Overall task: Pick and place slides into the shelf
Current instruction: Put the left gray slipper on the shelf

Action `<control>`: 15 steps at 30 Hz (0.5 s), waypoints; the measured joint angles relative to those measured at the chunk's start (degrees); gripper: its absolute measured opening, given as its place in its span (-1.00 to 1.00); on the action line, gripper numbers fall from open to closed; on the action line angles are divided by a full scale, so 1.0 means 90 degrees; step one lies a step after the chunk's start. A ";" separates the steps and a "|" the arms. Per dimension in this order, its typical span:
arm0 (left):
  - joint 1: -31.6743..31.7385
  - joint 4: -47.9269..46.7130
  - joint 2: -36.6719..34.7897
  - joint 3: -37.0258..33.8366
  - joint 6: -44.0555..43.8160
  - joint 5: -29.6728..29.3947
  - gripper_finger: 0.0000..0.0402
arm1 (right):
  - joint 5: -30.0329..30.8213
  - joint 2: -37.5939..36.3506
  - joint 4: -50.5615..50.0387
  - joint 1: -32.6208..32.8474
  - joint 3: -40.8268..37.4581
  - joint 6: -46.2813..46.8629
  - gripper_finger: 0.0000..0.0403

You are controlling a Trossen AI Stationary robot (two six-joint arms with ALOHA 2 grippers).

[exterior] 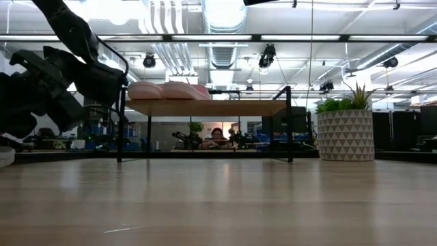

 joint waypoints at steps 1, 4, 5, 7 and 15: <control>-0.0009 -0.0006 0.0035 0.0000 0.0008 0.0118 -0.16 | 0.0004 0.0001 -0.0014 0.0000 -0.0002 -0.0002 0.12; -0.0027 -0.0001 0.0137 0.0000 0.0037 0.0435 -0.16 | 0.0016 0.0001 -0.0063 0.0000 -0.0001 -0.0001 0.12; -0.0027 -0.0005 0.0177 0.0000 0.0038 0.0489 -0.16 | 0.0027 0.0001 -0.0079 0.0000 -0.0002 0.0002 0.12; -0.0022 -0.0003 0.0254 0.0000 0.0039 0.0595 -0.16 | 0.0165 -0.0001 -0.0094 0.0000 0.0000 0.0020 0.12; -0.0031 -0.0005 0.0595 -0.0002 0.0339 0.0893 -0.16 | 0.0501 -0.0001 -0.0106 -0.0002 -0.0001 -0.0012 0.12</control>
